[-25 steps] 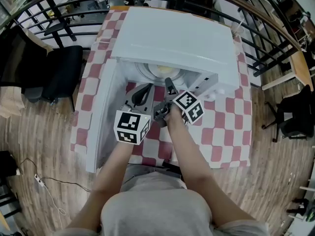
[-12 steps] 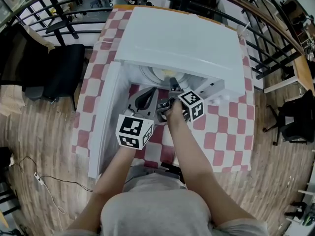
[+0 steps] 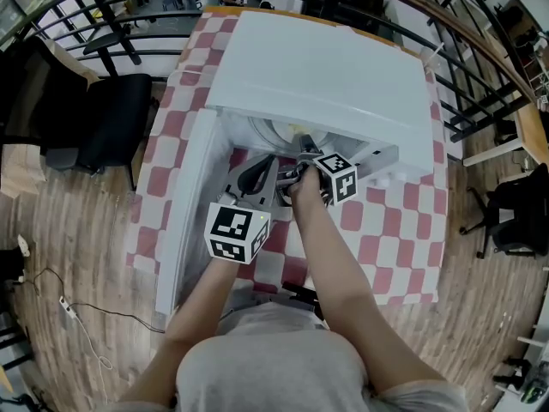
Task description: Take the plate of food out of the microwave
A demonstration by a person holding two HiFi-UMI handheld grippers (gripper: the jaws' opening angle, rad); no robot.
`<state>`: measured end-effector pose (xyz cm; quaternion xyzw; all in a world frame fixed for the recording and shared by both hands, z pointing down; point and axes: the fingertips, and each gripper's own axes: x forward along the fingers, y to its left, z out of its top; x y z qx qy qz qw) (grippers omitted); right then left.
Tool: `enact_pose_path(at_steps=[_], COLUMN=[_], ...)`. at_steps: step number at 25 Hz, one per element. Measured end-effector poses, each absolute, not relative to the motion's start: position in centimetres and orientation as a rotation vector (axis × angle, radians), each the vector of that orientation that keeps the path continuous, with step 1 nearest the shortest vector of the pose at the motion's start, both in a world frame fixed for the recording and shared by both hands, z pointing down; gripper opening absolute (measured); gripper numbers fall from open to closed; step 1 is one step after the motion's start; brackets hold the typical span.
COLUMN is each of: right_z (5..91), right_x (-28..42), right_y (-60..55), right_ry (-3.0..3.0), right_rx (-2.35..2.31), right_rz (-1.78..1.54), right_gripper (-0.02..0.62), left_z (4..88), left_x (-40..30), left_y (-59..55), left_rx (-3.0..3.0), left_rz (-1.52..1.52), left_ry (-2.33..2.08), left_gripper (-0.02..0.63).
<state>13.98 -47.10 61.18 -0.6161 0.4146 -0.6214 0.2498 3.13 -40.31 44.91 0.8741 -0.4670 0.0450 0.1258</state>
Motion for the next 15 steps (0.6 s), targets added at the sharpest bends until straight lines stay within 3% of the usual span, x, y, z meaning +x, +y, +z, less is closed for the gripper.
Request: enact_pose_path(at_steps=[15], right_z=[61.29], right_x=[14.08], right_y=[-46.39], right_ry=[1.127], right_rx=[-1.625], right_rz=[-1.737], right_gripper=[0.284], left_z=[45.03], left_x=[3.02], left_y=[-40.25], left_rx=[2.537], left_rz=[0.139], left_ry=[-1.374], left_gripper=[0.003])
